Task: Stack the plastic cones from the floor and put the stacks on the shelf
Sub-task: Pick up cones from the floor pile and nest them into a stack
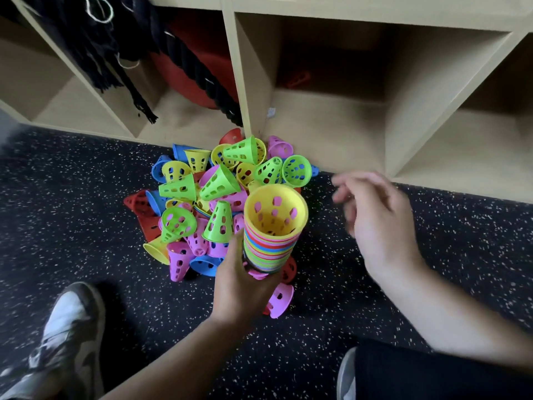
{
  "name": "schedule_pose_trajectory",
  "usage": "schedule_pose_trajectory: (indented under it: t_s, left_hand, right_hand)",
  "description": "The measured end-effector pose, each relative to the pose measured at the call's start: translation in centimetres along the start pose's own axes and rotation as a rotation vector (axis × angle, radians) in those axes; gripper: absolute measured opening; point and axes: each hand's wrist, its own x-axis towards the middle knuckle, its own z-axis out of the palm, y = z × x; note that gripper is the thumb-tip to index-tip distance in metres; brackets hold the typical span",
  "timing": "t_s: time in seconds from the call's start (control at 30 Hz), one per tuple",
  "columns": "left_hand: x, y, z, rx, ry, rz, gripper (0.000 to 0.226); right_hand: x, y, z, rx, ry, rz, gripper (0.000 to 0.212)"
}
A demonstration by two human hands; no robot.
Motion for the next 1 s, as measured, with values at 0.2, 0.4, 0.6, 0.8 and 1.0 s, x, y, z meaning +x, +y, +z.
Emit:
schedule_pose_trajectory:
  t_s: [0.2,0.4,0.6,0.8,1.0]
  left_hand:
    - [0.0,-1.1,-1.7,0.034,0.107,-0.026,0.059]
    - [0.4,-1.6,-2.2,0.051,0.140,-0.019,0.062]
    - [0.3,-1.8,-2.1,0.020,0.117,-0.016,0.063]
    - [0.2,-1.6,-0.9,0.051,0.071,-0.014,0.069]
    - [0.2,-0.6,-0.1,0.097,0.042,-0.002,0.063]
  right_hand:
    - [-5.5,11.1,1.5,-0.310,-0.303,0.926,0.039]
    - [-7.7,13.6,3.3,-0.216,-0.313,0.774,0.008]
    - [-5.9,9.5,0.1,-0.187,-0.146,0.433,0.013]
    - [-2.4,-0.8,-2.9,-0.398,0.009,-0.448,0.022]
    - [-0.7,-4.4,-1.0,-0.582,-0.139,-0.909,0.024]
